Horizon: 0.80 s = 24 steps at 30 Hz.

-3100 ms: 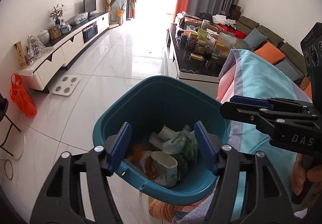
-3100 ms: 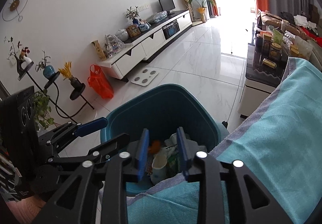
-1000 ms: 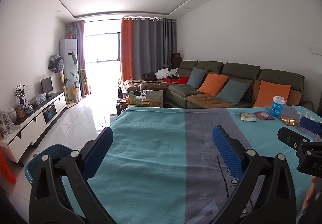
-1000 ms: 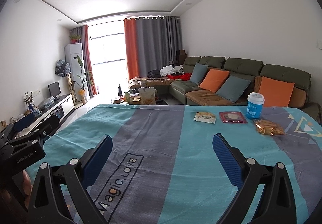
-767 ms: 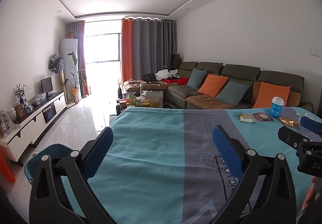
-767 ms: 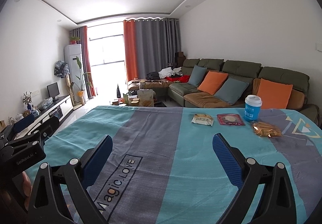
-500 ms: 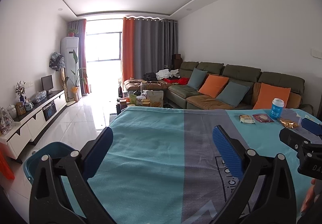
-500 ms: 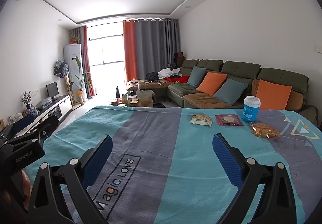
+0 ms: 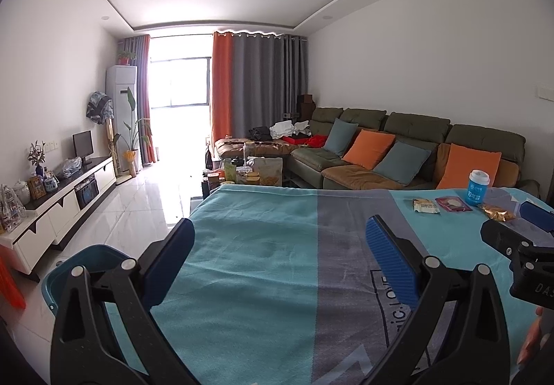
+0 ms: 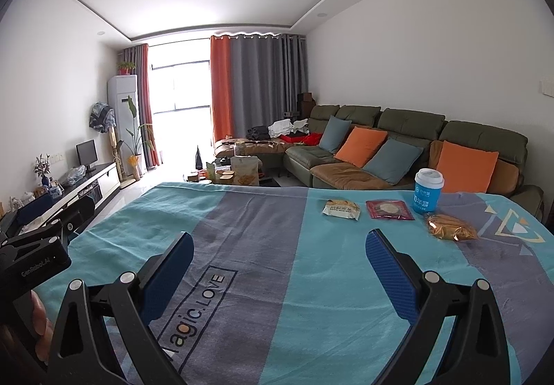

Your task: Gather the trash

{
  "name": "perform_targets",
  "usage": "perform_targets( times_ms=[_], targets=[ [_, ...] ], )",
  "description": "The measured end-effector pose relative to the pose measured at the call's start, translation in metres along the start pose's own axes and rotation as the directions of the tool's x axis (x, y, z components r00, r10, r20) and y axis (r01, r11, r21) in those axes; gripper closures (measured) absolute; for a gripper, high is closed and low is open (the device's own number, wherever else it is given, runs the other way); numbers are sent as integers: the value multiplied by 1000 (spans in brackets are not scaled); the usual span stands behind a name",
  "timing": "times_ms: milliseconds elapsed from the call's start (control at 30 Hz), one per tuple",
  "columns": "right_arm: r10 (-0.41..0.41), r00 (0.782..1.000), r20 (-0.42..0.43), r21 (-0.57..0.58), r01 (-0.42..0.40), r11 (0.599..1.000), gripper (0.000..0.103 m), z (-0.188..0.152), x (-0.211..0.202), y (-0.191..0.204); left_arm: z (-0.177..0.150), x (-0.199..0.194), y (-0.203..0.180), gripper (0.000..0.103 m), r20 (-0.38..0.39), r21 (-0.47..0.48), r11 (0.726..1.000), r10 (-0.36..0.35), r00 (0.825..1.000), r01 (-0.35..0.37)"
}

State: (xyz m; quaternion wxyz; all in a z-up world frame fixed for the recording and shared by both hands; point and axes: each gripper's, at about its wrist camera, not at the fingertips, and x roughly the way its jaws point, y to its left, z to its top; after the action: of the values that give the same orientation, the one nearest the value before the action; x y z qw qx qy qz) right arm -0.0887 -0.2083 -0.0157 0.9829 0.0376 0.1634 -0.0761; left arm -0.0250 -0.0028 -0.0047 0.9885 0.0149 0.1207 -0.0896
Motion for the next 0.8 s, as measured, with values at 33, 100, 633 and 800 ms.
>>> perform_targets(
  times_ms=[33,100,633,800],
  targets=[
    [-1,1000,0,0,1,1000,7,0,1,1,0,1,1,6,1,0,1000,0,1000,0],
    [-1,1000,-1,-1,1,1000,7,1,0,-1,0,1,0,6,0,1,1000,1,1000,-1],
    [-6,1000,5,-5,6,1000,7,4,-1,-1,0,-1,0,6,-2,0,1000,1,1000,-1],
    [-5,1000,6,-2,5,1000,7,5,-1,-2,0,-1,0,6,-3,-1,1000,1,1000,-1]
  ],
)
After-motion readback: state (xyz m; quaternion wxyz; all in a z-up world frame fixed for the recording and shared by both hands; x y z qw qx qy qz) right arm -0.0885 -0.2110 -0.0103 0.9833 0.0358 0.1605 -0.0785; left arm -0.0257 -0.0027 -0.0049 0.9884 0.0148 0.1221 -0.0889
